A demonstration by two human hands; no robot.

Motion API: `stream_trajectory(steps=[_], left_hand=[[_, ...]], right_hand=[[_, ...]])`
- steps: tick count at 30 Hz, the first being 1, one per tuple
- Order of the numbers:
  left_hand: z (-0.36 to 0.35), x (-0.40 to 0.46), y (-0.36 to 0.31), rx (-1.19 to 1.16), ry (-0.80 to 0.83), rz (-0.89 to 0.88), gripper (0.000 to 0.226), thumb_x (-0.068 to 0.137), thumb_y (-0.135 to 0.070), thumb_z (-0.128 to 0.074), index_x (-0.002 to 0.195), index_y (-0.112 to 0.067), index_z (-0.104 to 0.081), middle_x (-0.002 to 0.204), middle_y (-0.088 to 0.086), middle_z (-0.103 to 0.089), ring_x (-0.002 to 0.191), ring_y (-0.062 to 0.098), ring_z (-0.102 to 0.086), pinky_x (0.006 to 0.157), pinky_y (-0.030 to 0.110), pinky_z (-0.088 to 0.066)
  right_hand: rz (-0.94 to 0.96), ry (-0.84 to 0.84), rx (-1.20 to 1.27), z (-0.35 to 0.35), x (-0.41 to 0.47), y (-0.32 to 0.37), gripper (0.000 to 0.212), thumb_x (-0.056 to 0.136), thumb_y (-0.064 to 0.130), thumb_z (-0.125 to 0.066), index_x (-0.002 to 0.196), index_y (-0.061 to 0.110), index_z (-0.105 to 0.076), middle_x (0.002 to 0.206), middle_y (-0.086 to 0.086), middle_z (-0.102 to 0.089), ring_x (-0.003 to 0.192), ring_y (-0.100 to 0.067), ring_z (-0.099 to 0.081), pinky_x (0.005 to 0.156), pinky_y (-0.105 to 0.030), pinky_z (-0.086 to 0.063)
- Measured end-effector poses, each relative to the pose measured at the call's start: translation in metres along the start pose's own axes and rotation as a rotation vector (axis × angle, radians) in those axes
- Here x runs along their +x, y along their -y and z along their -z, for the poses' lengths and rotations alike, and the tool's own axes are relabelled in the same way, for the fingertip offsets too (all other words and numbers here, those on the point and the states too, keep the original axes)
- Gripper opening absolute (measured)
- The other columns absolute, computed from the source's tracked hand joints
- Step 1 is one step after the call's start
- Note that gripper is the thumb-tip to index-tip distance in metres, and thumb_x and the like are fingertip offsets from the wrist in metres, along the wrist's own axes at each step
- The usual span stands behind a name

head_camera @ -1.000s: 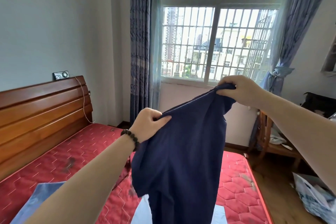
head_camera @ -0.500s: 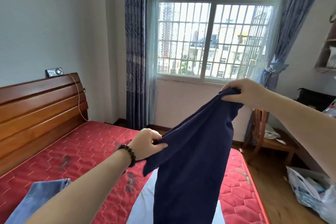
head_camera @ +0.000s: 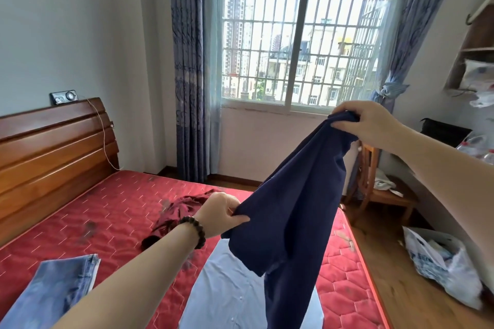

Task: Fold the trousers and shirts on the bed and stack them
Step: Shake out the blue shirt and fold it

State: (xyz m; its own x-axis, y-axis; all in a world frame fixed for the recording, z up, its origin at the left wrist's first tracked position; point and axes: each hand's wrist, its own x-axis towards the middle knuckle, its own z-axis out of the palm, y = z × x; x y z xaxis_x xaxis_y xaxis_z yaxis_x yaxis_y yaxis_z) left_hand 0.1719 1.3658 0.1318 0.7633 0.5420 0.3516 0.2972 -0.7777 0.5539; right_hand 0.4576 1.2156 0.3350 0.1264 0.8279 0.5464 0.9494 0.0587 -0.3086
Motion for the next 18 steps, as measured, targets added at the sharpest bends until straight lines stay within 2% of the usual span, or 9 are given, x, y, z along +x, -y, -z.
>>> stream_trajectory(steps=[3,5,7,9,11,14,18], left_hand=[[0.010,-0.004,-0.001,0.081,0.065,-0.044,0.029,0.079,-0.024,-0.073,0.065,0.000,-0.065,0.066,0.009,-0.063,0.062,0.023,-0.056,0.066,0.038,-0.051],[0.023,-0.005,-0.002,0.119,0.067,-0.059,0.030,0.078,-0.027,-0.075,0.065,-0.002,-0.064,0.066,0.008,-0.061,0.061,0.021,-0.053,0.064,0.033,-0.049],[0.036,-0.006,-0.006,0.129,0.024,-0.082,0.034,0.075,-0.031,-0.078,0.060,-0.007,-0.060,0.061,0.004,-0.057,0.056,0.013,-0.046,0.057,0.026,-0.043],[0.046,-0.006,-0.012,0.117,-0.042,-0.113,0.041,0.073,-0.034,-0.080,0.051,-0.016,-0.049,0.053,-0.003,-0.048,0.051,0.007,-0.038,0.052,0.020,-0.034],[0.051,-0.008,-0.019,0.109,-0.113,-0.149,0.050,0.073,-0.034,-0.080,0.047,-0.019,-0.041,0.048,-0.003,-0.040,0.048,0.007,-0.032,0.051,0.020,-0.030],[0.056,-0.013,-0.029,0.085,-0.160,-0.162,0.047,0.075,-0.032,-0.080,0.049,-0.010,-0.047,0.049,0.007,-0.046,0.049,0.010,-0.034,0.051,0.025,-0.033],[0.061,-0.031,-0.041,-0.045,-0.196,-0.077,0.025,0.074,-0.023,-0.081,0.058,-0.020,-0.062,0.055,-0.002,-0.059,0.051,0.005,-0.048,0.056,0.023,-0.044]], right_hand=[[-0.029,-0.003,-0.014,0.009,-0.011,0.000,0.013,0.087,0.014,-0.065,0.091,0.026,-0.067,0.085,0.010,-0.065,0.081,-0.006,-0.057,0.069,-0.019,-0.040],[-0.049,-0.006,-0.027,0.016,-0.021,-0.002,0.016,0.086,0.011,-0.066,0.087,0.028,-0.065,0.083,0.015,-0.063,0.080,-0.002,-0.055,0.067,-0.016,-0.038],[-0.066,-0.034,-0.050,0.021,-0.032,-0.004,0.019,0.085,0.008,-0.066,0.085,0.027,-0.064,0.081,0.017,-0.062,0.077,-0.002,-0.055,0.067,-0.016,-0.038],[-0.090,-0.079,-0.051,0.022,-0.045,-0.009,0.023,0.084,0.004,-0.065,0.085,0.026,-0.063,0.080,0.010,-0.063,0.078,-0.010,-0.056,0.070,-0.022,-0.038],[-0.115,-0.119,-0.053,0.022,-0.058,-0.013,0.025,0.083,0.002,-0.064,0.084,0.027,-0.062,0.079,0.007,-0.063,0.079,-0.014,-0.057,0.069,-0.022,-0.038],[-0.145,-0.162,-0.067,0.023,-0.079,-0.018,0.032,0.084,0.002,-0.063,0.081,0.034,-0.059,0.076,0.018,-0.060,0.074,-0.007,-0.055,0.065,-0.015,-0.036],[-0.218,-0.207,0.000,0.034,-0.114,-0.021,0.036,0.082,0.008,-0.066,0.073,0.043,-0.061,0.068,0.023,-0.062,0.071,0.003,-0.058,0.061,-0.008,-0.037]])
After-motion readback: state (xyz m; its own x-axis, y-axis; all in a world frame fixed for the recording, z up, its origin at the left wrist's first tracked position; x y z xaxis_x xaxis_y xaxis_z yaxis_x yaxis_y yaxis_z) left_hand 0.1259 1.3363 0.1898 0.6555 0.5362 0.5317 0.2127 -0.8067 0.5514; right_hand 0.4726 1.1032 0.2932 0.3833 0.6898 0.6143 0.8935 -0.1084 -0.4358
